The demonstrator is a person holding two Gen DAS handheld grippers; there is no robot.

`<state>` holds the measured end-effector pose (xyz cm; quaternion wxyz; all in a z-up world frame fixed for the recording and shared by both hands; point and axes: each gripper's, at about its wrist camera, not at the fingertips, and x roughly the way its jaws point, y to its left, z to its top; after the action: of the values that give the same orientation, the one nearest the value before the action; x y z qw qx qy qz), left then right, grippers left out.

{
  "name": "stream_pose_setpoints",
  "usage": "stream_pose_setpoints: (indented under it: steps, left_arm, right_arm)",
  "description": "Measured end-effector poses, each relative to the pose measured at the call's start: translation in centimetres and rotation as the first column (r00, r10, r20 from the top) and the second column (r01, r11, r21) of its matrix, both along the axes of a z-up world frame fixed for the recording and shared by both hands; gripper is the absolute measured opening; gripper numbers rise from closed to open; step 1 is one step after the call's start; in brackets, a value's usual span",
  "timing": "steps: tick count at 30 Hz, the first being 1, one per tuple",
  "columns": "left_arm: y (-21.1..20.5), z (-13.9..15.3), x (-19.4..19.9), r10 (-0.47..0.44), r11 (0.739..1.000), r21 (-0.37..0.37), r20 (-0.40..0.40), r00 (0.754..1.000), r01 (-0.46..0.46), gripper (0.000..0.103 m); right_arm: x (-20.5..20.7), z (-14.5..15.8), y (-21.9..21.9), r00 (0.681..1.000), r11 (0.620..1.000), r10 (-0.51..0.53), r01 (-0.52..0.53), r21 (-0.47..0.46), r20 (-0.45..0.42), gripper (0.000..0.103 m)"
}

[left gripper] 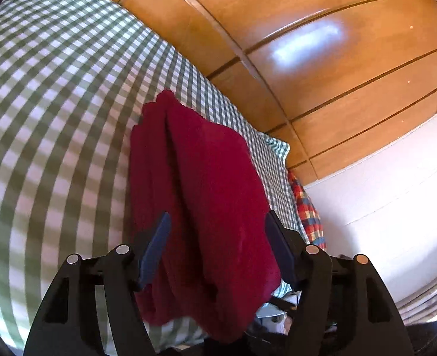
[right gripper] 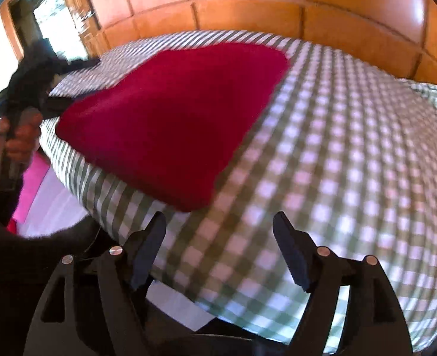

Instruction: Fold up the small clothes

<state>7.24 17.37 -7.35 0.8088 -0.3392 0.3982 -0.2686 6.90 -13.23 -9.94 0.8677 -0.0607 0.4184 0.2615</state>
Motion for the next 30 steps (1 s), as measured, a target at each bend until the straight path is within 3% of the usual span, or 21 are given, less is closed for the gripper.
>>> stream_pose_setpoints:
  steps: [4,6,7,9,12,14,15,18,19,21,22,25,27,28,30]
  left_arm:
    - [-1.8,-1.3,2.5,-0.039,0.999,-0.015,-0.052,0.998,0.038,0.064]
    - [-2.4,-1.6,3.1,-0.021,1.0,0.012,-0.07,0.997,0.022,0.042]
    - [-2.5,-1.6,3.2,-0.008,1.0,0.029,-0.07,0.997,0.01,0.018]
    - [-2.4,-0.4,2.6,0.02,0.999,0.038,-0.01,1.0,-0.02,0.014]
    - [-2.6,2.0,0.7,0.023,0.996,0.079,0.105,0.994,-0.032,0.013]
    - [-3.0,3.0,-0.1,0.03,0.988,0.142,0.153,0.988,-0.052,0.013]
    - [-3.0,2.9,-0.1,0.034,0.981,0.182,0.153,0.988,-0.062,0.013]
    - [-3.2,0.2,1.1,0.083,0.933,0.347,0.055,0.995,-0.097,0.013]
    - [-3.1,-0.9,1.6,0.111,0.921,0.375,0.011,0.994,-0.107,0.018]
    - [-2.8,-0.8,1.1,0.138,0.923,0.359,0.026,0.99,-0.138,0.024]
    - [-3.0,-0.2,0.8,0.156,0.915,0.37,0.044,0.987,-0.161,0.029]
    - [-4.1,2.3,-1.0,0.211,0.861,0.44,0.148,0.966,-0.255,0.032]
    - [-5.2,4.1,-2.5,0.176,0.863,0.429,0.242,0.954,-0.267,0.035]
    - [-5.5,4.4,-2.8,0.155,0.865,0.43,0.262,0.953,-0.259,0.044]
    - [-6.9,4.6,-3.1,0.104,0.842,0.483,0.29,0.951,-0.239,0.046]
  right_arm:
    - [1.1,2.8,-1.0,0.994,0.996,-0.072,0.069,0.049,0.081,0.075]
    - [2.1,3.7,-0.4,0.989,0.994,-0.094,0.088,0.065,0.11,0.075]
    - [2.6,3.9,0.2,0.987,0.993,-0.099,0.09,0.071,0.127,0.075]
    - [3.4,4.2,1.9,0.983,0.995,-0.087,0.077,0.07,0.159,0.075]
    - [3.8,3.9,4.9,0.979,0.999,-0.039,0.035,0.023,0.202,0.075]
    - [3.5,2.8,6.8,0.98,1.0,-0.014,0.015,-0.001,0.197,0.068]
    - [3.5,2.1,7.4,0.983,1.0,-0.015,0.016,-0.004,0.183,0.068]
    - [3.2,0.4,8.6,0.975,0.998,-0.026,0.036,-0.042,0.222,0.069]
    - [3.3,0.3,8.5,0.976,0.999,-0.031,0.039,-0.032,0.217,0.069]
    - [3.4,0.3,8.3,0.977,0.999,-0.034,0.041,-0.028,0.211,0.069]
    - [3.4,0.4,8.1,0.977,0.999,-0.033,0.04,-0.028,0.212,0.07]
    - [3.6,0.4,7.6,0.981,0.999,-0.047,0.049,-0.01,0.188,0.073]
    - [3.7,0.8,7.4,0.984,0.999,-0.042,0.043,-0.005,0.176,0.073]
    - [3.7,1.2,7.4,0.985,0.999,-0.038,0.039,-0.002,0.169,0.074]
    - [4.0,2.3,6.7,0.989,0.999,-0.04,0.036,0.033,0.142,0.075]
